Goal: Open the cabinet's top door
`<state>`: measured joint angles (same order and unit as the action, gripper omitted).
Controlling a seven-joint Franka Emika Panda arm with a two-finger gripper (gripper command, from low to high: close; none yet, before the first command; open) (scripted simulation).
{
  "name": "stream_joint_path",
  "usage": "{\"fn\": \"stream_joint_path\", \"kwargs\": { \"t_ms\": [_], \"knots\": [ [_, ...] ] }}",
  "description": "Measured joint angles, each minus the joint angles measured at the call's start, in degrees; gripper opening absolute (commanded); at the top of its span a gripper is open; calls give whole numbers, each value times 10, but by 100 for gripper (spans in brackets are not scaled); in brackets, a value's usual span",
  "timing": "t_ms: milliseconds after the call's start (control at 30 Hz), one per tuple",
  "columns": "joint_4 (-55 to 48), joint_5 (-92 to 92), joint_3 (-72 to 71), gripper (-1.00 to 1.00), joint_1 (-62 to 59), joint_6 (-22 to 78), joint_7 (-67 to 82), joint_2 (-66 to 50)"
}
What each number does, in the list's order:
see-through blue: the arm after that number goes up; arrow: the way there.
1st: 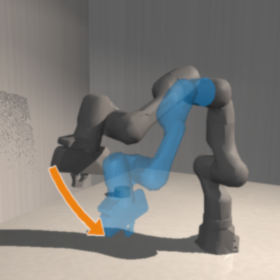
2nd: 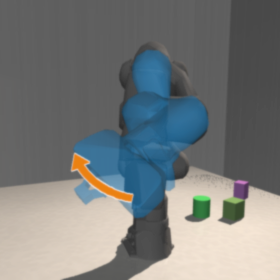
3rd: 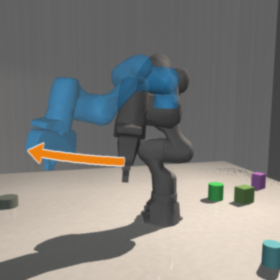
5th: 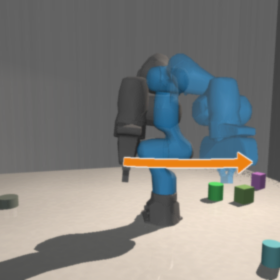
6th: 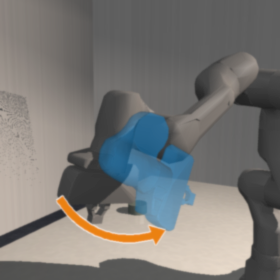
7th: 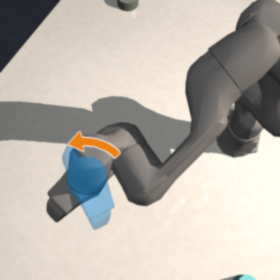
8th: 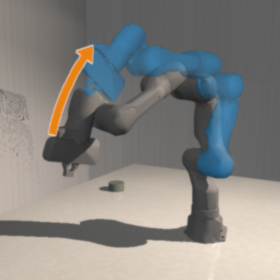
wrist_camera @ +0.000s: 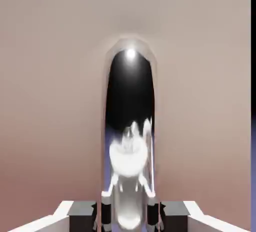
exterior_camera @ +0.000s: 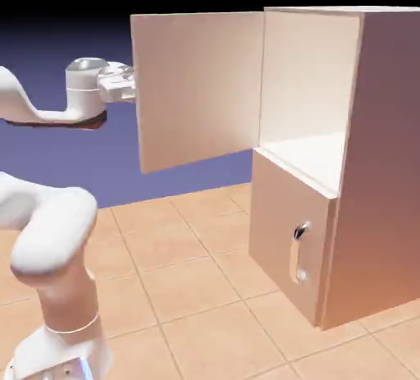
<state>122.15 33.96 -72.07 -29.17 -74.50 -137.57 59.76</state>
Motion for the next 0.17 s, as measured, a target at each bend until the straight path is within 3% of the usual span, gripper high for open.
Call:
{"fn": "stream_joint_path", "kwargs": {
  "t_ms": [133, 167],
  "knots": [
    [-83, -23, -47, -100, -81, 66, 15, 7],
    [-85, -23, -48, 100, -83, 67, 15, 8]
  ]
}}
